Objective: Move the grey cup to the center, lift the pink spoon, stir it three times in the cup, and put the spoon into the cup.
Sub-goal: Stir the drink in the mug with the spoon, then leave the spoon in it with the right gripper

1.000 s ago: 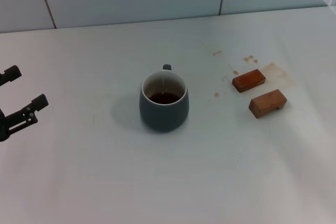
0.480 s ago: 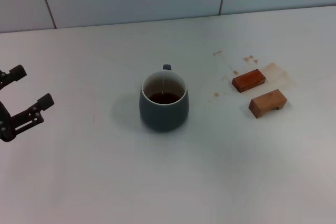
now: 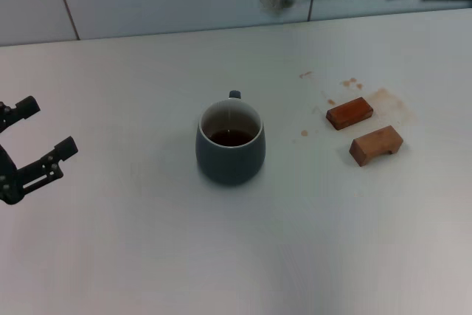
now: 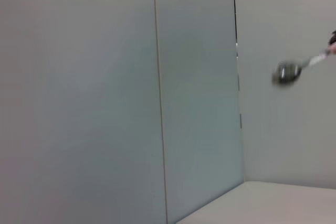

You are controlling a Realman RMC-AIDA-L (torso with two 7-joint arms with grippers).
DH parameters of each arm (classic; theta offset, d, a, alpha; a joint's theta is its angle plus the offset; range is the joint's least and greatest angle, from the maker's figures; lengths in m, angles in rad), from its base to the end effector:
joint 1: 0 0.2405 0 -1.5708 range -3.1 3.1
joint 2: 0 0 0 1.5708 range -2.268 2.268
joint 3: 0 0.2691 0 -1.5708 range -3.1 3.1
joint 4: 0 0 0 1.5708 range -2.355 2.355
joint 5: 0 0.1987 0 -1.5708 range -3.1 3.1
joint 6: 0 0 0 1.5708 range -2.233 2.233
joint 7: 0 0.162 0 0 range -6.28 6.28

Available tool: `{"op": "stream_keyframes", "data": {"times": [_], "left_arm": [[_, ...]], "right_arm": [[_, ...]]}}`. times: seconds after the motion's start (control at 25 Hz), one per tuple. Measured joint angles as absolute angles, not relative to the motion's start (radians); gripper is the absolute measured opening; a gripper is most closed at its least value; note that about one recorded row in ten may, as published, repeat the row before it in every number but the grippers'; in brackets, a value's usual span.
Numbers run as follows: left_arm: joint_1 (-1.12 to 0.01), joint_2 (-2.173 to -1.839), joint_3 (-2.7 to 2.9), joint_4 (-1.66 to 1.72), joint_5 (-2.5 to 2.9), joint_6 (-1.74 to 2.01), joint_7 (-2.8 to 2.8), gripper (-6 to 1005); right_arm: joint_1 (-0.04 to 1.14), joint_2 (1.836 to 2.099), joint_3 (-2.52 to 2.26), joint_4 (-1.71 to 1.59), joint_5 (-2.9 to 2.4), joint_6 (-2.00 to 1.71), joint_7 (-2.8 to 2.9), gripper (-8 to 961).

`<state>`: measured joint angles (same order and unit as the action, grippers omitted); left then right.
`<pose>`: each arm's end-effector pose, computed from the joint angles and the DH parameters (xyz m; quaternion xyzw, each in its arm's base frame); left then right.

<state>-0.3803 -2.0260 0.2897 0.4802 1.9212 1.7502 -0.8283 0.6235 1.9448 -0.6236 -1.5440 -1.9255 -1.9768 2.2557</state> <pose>-0.3089 0.2872 0.0322 -0.8793 -0.0962 -0.3455 0.3133 0.1415 0.3372 0.1468 -0.9510 0.1964 0.1815 0.1555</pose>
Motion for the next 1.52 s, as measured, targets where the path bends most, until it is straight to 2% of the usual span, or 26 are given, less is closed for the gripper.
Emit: {"op": "stream_keyframes", "data": {"times": [0.24, 0.48, 0.8, 1.16, 1.28, 1.32, 1.36, 1.52], "left_arm": [[-0.379, -2.024, 0.313, 0.48, 1.925, 1.745, -0.832, 847], [-0.378, -2.019, 0.362, 0.48, 1.925, 1.74, -0.848, 847], [-0.398, -1.984, 0.594, 0.489, 1.925, 1.644, -1.002, 847], [-0.408, -1.982, 0.628, 0.491, 1.94, 1.614, -1.024, 847], [-0.408, -1.984, 0.627, 0.491, 1.941, 1.615, -1.024, 847], [-0.408, -1.984, 0.627, 0.491, 1.941, 1.615, -1.024, 847], [-0.408, -1.984, 0.627, 0.491, 1.941, 1.615, -1.024, 847], [-0.408, -1.985, 0.628, 0.491, 1.941, 1.614, -1.023, 847]], "right_arm": [[0.793, 1.929, -0.817, -1.547, -2.209, -1.986, 2.474, 124], [0.942, 1.934, -0.906, -1.399, -2.359, -1.986, 2.534, 124], [1.034, 1.938, -0.965, -1.24, -2.434, -1.929, 2.526, 124], [1.12, 1.962, -1.092, -1.019, -2.504, -1.774, 2.517, 124], [1.168, 1.986, -1.12, -0.934, -2.548, -1.71, 2.502, 124], [1.168, 1.986, -1.12, -0.934, -2.548, -1.71, 2.502, 124], [1.193, 2.002, -1.127, -0.891, -2.579, -1.684, 2.495, 124], [1.225, 2.015, -1.128, -0.831, -2.593, -1.662, 2.477, 124]]}}
